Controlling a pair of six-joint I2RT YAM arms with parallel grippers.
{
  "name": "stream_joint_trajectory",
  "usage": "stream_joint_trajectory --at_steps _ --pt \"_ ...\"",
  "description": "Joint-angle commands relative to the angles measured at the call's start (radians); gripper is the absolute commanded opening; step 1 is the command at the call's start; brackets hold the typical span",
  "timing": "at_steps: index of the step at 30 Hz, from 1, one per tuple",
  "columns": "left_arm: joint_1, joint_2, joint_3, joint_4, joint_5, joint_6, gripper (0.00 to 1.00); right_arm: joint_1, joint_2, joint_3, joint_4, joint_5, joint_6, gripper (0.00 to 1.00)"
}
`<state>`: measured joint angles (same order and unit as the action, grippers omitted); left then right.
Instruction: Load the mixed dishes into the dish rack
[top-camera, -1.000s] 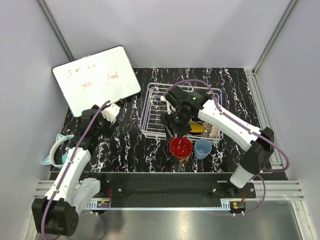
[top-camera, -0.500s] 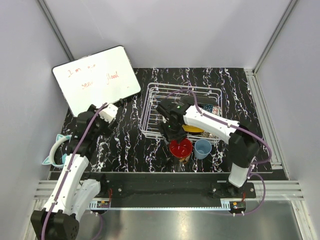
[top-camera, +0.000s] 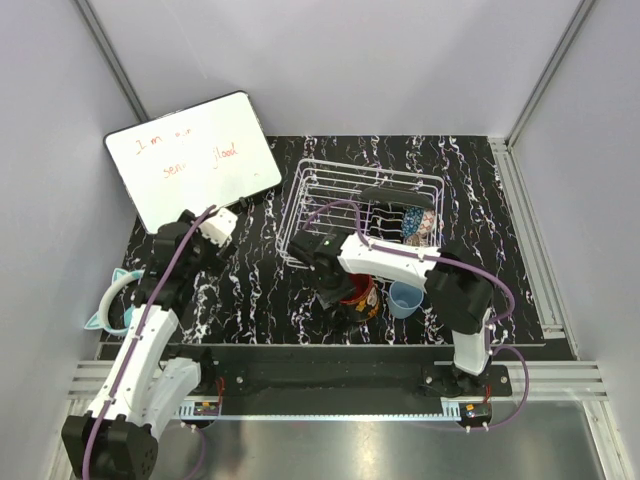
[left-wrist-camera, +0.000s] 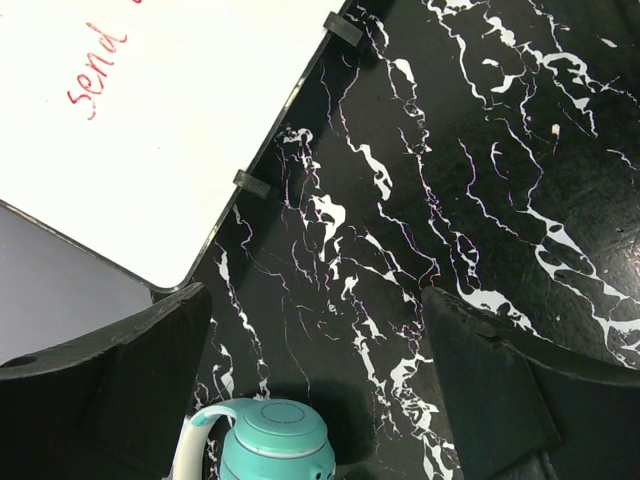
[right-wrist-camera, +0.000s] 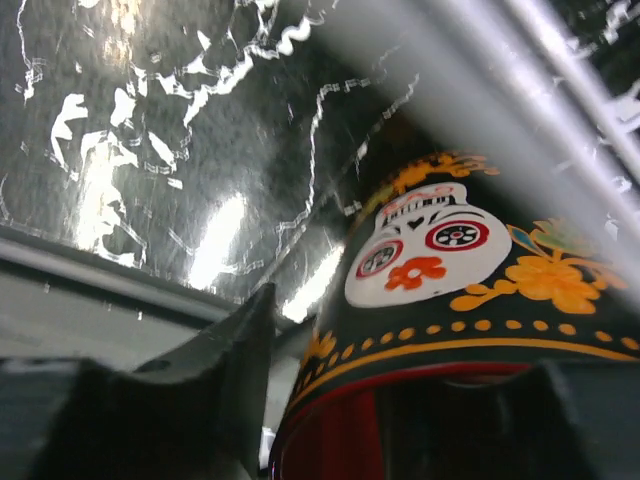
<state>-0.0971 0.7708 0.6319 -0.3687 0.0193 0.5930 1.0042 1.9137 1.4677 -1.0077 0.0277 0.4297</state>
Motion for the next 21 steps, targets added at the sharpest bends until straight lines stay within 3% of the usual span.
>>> stream_joint_trajectory --at_steps 1,9,13,21 --pt "-0.001 0.013 0.025 0.020 0.024 -0.013 0.92 0.011 0.036 -0.064 0.121 0.092 -0.014 0.42" --pt "-0.003 0.027 0.031 0.017 0.031 -0.013 0.92 0.033 -0.041 -0.107 0.152 0.101 -0.040 0.23" --pt "-0.003 0.030 0.041 0.005 0.037 -0.019 0.91 0.040 -0.099 -0.069 0.130 0.107 -0.066 0.00" --pt "-0.001 -0.025 0.133 -0.107 0.039 -0.082 0.93 0.068 -0.274 0.068 0.142 0.064 -0.111 0.00"
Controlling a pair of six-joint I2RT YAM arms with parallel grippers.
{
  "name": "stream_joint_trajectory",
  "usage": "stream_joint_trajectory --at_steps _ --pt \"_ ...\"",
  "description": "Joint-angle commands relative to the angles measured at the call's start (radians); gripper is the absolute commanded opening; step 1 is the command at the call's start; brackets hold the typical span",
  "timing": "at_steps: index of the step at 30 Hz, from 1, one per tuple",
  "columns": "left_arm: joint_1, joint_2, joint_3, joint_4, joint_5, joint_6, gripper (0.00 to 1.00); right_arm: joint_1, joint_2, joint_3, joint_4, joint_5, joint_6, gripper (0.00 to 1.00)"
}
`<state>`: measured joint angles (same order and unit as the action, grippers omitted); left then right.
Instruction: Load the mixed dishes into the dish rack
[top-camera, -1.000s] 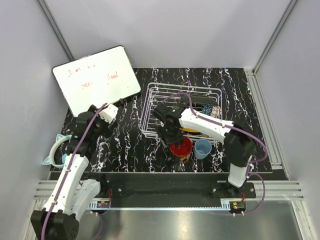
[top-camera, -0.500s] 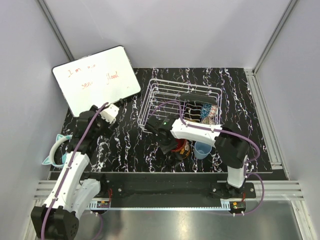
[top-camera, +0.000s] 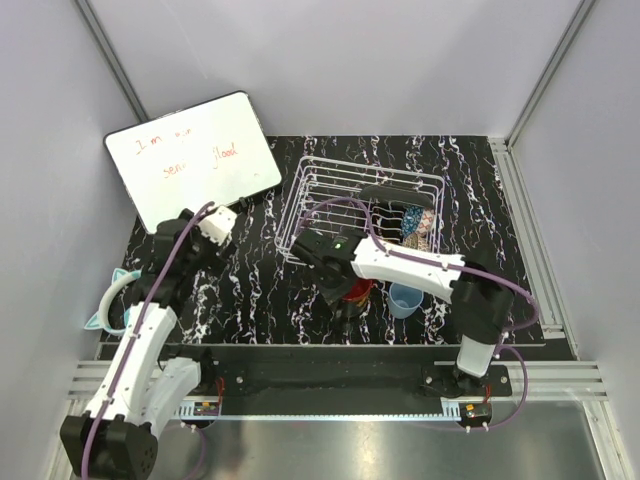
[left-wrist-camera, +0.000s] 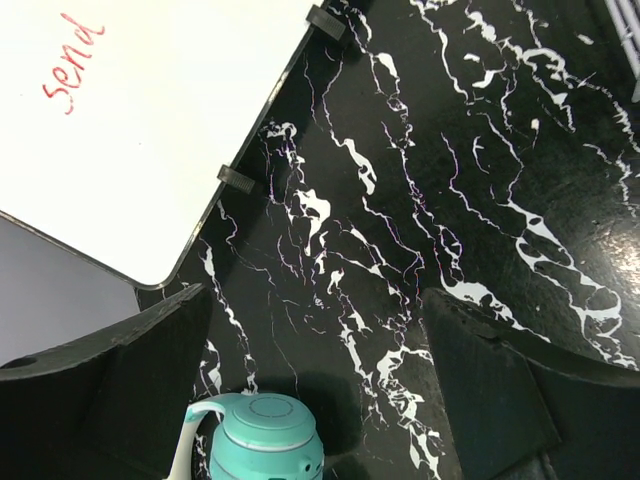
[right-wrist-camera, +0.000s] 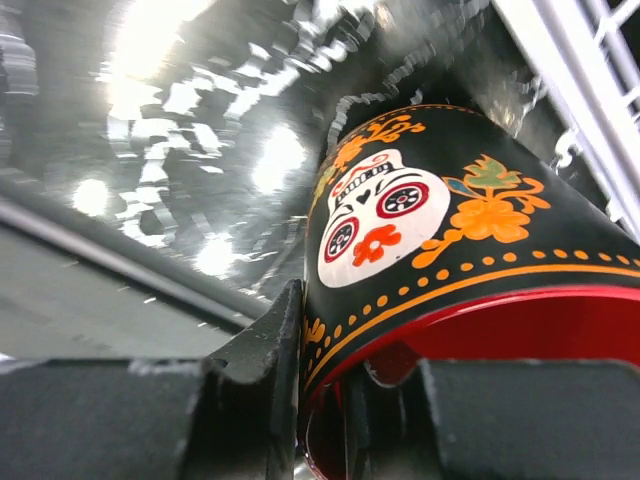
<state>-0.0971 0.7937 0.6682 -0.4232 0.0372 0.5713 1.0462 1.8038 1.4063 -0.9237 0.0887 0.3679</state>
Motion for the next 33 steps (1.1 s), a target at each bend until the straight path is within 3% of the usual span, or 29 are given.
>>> stream_joint_trajectory --at_steps 1,7,10,11,13,14,15,19,22,26,33 --pt "-0.001 -0.057 0.137 -0.080 0.035 -0.073 0.94 0.028 -0.181 0.143 0.069 0.000 -0.052 0.00" --pt "0.008 -0.056 0.341 -0.276 0.098 -0.174 0.97 0.037 -0.332 0.227 0.261 -0.066 -0.119 0.00" --pt "0.031 0.033 0.505 -0.368 0.182 -0.280 0.99 0.035 -0.481 0.108 0.538 -0.079 -0.231 0.00" --pt "0.052 0.068 0.552 -0.396 0.226 -0.341 0.99 0.037 -0.530 -0.064 0.818 -0.086 -0.321 0.00" --pt "0.079 0.178 0.705 -0.498 0.394 -0.411 0.99 0.037 -0.664 -0.266 1.157 -0.132 -0.432 0.00" --pt "0.097 0.215 0.753 -0.534 0.461 -0.474 0.99 0.037 -0.687 -0.415 1.441 -0.113 -0.478 0.00" --pt "0.121 0.248 0.796 -0.566 0.533 -0.500 0.99 0.029 -0.690 -0.443 1.504 -0.097 -0.519 0.00" --pt "0.143 0.372 0.878 -0.640 0.939 -0.568 0.99 -0.011 -0.612 -0.412 1.589 -0.124 -0.555 0.00" --pt "0.143 0.403 0.852 -0.663 1.078 -0.512 0.99 -0.037 -0.561 -0.402 1.671 -0.138 -0.525 0.00" --pt "0.143 0.409 0.789 -0.706 1.129 -0.374 0.99 -0.106 -0.549 -0.409 1.776 -0.176 -0.405 0.00" --pt "0.142 0.441 0.708 -0.691 1.217 -0.343 0.99 -0.198 -0.526 -0.406 1.919 -0.201 -0.193 0.00"
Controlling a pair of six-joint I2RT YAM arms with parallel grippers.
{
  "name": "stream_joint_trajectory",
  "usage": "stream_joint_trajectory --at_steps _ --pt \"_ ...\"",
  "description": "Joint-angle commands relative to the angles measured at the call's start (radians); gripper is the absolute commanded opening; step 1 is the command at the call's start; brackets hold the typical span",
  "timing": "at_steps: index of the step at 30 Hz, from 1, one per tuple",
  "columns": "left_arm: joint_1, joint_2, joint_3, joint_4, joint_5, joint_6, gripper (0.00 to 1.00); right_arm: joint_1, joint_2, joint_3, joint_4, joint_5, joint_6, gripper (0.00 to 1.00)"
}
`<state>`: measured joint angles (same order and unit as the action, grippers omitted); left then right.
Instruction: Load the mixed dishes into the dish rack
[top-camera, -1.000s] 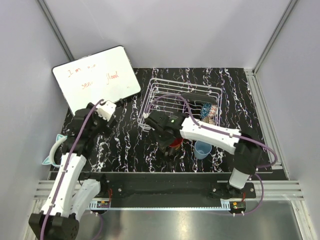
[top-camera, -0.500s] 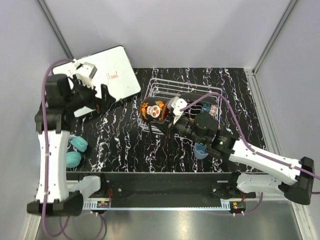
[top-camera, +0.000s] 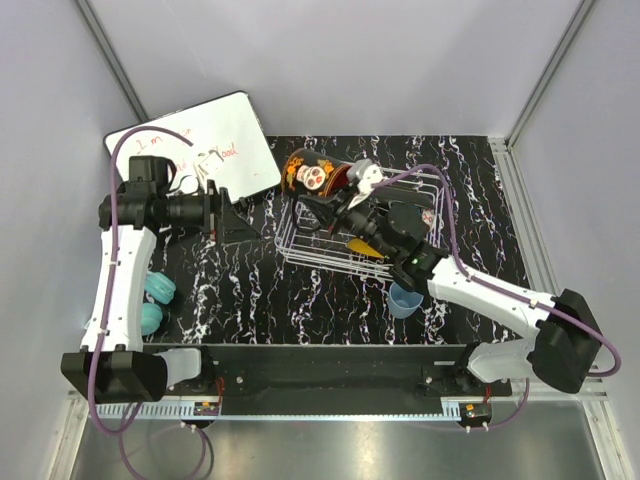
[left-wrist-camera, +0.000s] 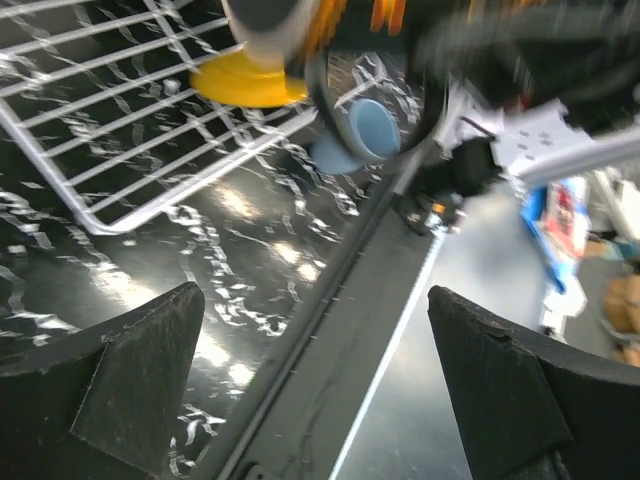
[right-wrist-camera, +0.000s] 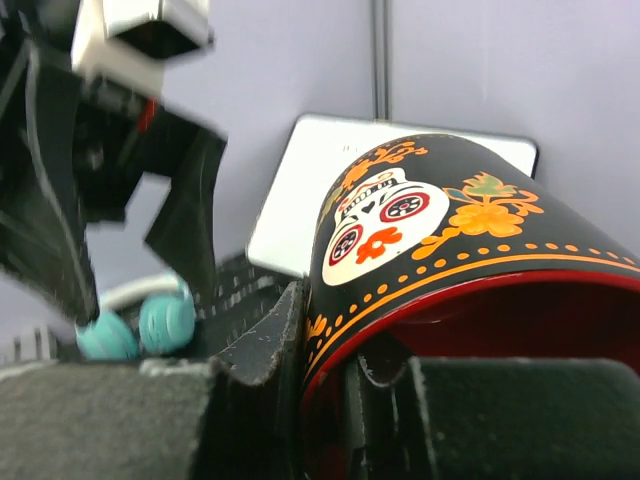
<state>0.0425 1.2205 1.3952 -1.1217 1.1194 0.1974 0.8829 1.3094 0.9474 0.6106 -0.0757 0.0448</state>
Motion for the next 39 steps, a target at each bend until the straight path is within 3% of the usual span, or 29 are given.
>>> stream_joint_trajectory --at_steps 1,8,14,33,39 --pt "0.002 0.020 -0.027 0.048 0.152 0.019 0.99 -0.047 -0.019 0.065 0.431 -0.039 0.159 0.00" --pt "-0.036 0.039 -0.048 0.385 0.180 -0.292 0.99 -0.062 0.134 0.126 0.573 -0.078 0.374 0.00" --pt "-0.076 0.060 -0.102 0.839 0.149 -0.622 0.99 -0.071 0.179 0.152 0.609 -0.087 0.458 0.00" --pt "-0.191 0.128 -0.079 0.980 0.080 -0.792 0.99 -0.134 0.358 0.292 0.770 -0.233 0.720 0.00" --pt "-0.207 0.122 -0.113 1.181 0.054 -0.963 0.99 -0.156 0.366 0.277 0.790 -0.286 0.791 0.00"
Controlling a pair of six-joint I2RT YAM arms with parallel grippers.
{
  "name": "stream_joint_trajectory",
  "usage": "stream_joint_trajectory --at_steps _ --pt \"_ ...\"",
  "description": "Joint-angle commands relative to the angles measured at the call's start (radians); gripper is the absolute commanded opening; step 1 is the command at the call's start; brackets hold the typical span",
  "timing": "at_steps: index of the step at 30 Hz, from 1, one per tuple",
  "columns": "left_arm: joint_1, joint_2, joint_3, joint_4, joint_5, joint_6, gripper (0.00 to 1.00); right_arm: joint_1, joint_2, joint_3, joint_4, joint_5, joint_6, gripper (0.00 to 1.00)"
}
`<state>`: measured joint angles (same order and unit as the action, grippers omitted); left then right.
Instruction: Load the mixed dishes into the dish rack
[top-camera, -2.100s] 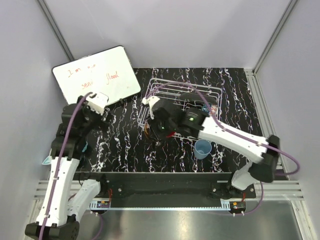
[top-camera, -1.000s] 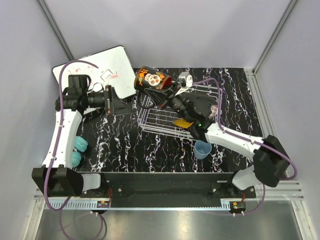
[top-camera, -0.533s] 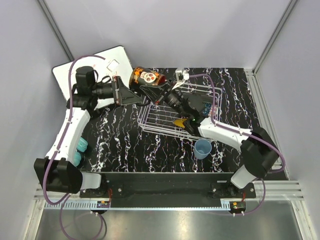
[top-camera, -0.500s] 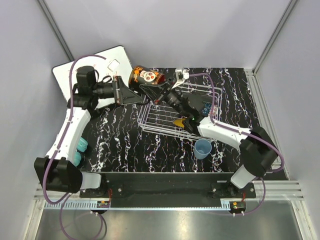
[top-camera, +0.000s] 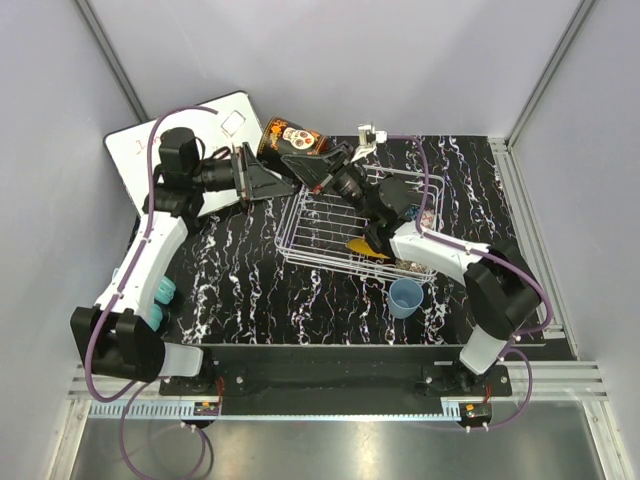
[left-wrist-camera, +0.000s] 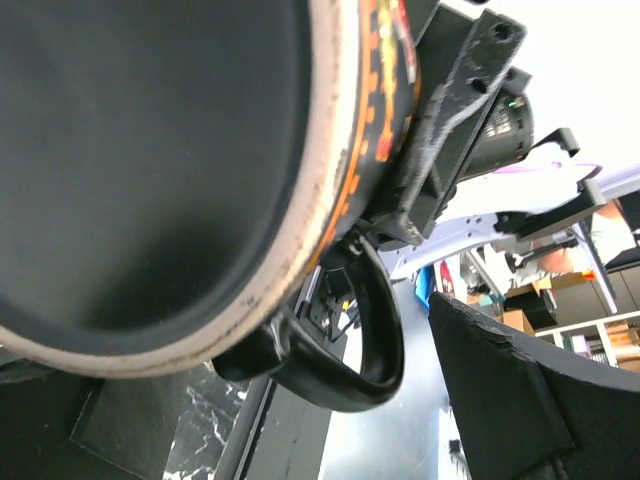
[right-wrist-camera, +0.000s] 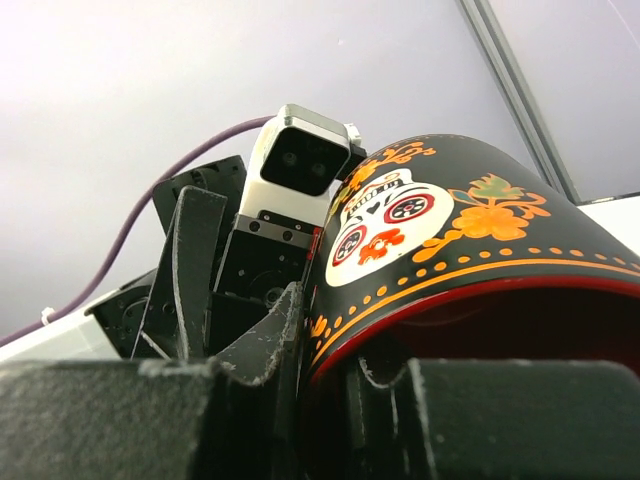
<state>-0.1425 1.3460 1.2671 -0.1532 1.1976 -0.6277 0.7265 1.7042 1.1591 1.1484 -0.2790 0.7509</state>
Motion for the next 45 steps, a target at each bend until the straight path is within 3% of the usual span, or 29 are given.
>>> stream_joint_trajectory --at_steps 1,9,13,17,21,25,26,29,31,36,41,43,45 --pt "-0.026 0.004 0.018 0.221 -0.030 -0.144 0.99 0.001 -0.031 0.060 0.254 -0.084 0.091 0.00" --pt "-0.104 0.038 0.075 0.231 -0.036 -0.224 0.82 -0.021 -0.011 0.051 0.283 -0.141 0.166 0.00" --pt "-0.117 0.038 0.069 0.256 -0.038 -0.257 0.79 -0.035 0.014 0.091 0.292 -0.187 0.223 0.00" --pt "-0.117 0.022 0.051 0.326 -0.039 -0.328 0.78 -0.053 0.074 0.166 0.289 -0.331 0.349 0.00" --pt "-0.114 0.018 0.055 0.365 -0.041 -0.374 0.78 -0.053 0.113 0.191 0.286 -0.436 0.370 0.00" --pt "-0.108 0.018 0.054 0.396 -0.044 -0.411 0.77 -0.035 0.104 0.176 0.208 -0.543 0.266 0.00" --pt "-0.105 0.016 0.054 0.394 -0.043 -0.412 0.75 -0.029 0.088 0.163 0.123 -0.561 0.157 0.00" --pt "-0.094 0.024 0.057 0.389 -0.052 -0.417 0.58 0.020 0.028 0.151 -0.120 -0.577 -0.098 0.00" --pt "-0.088 0.025 0.061 0.388 -0.058 -0.422 0.55 0.037 0.009 0.159 -0.214 -0.580 -0.191 0.00" --pt "-0.083 0.015 0.064 0.383 -0.059 -0.423 0.47 0.068 0.051 0.163 -0.156 -0.586 -0.140 0.00" --pt "-0.046 0.004 0.040 0.440 -0.067 -0.490 0.31 0.146 0.038 0.197 -0.375 -0.608 -0.359 0.00" --pt "-0.031 0.008 0.032 0.501 -0.064 -0.551 0.20 0.152 0.043 0.205 -0.383 -0.612 -0.360 0.00" --pt "-0.029 0.015 0.037 0.540 -0.055 -0.576 0.17 0.152 0.063 0.224 -0.385 -0.626 -0.352 0.00"
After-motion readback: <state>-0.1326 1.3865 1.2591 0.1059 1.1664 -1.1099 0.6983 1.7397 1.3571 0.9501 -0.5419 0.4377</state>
